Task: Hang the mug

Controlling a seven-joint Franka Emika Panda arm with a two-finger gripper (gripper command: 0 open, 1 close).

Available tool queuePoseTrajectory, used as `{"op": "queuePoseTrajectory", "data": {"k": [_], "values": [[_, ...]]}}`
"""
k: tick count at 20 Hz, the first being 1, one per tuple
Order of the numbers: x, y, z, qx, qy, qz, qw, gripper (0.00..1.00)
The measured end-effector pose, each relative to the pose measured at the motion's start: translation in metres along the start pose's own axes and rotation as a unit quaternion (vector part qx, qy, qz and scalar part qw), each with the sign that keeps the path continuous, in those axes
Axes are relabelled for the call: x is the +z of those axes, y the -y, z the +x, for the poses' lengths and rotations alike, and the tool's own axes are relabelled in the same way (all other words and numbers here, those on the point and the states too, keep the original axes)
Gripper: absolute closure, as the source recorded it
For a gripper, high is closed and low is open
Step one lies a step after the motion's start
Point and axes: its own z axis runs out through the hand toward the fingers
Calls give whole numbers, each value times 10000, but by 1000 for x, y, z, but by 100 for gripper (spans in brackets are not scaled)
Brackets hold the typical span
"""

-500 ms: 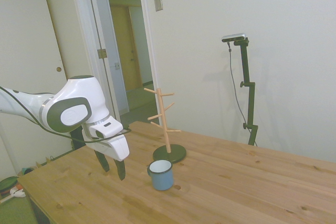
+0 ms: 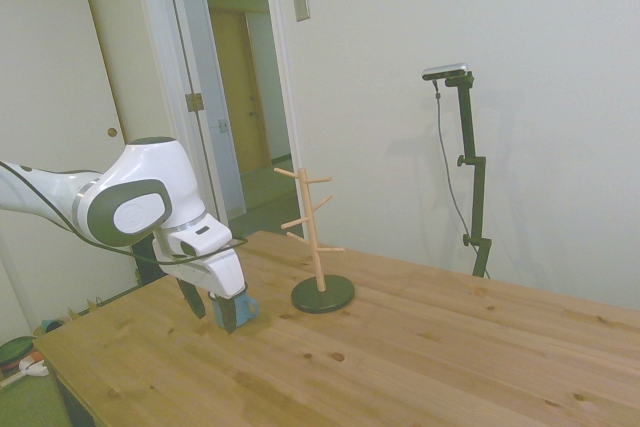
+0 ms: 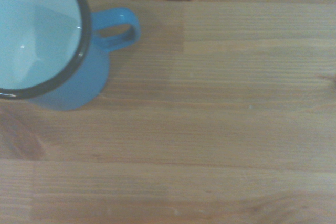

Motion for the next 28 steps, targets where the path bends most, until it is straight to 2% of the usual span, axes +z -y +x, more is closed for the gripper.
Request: {"op": "queuePoseTrajectory", "data": {"k": [5, 10, 20, 28], "values": [[-8, 52, -34, -225, -108, 66, 9997, 0], [1, 110, -58, -387, -224, -26, 9990, 0], [25, 162, -52, -604, -443, -233, 9969, 0], [60, 203, -53, -799, -407, -294, 9955, 0]]}}
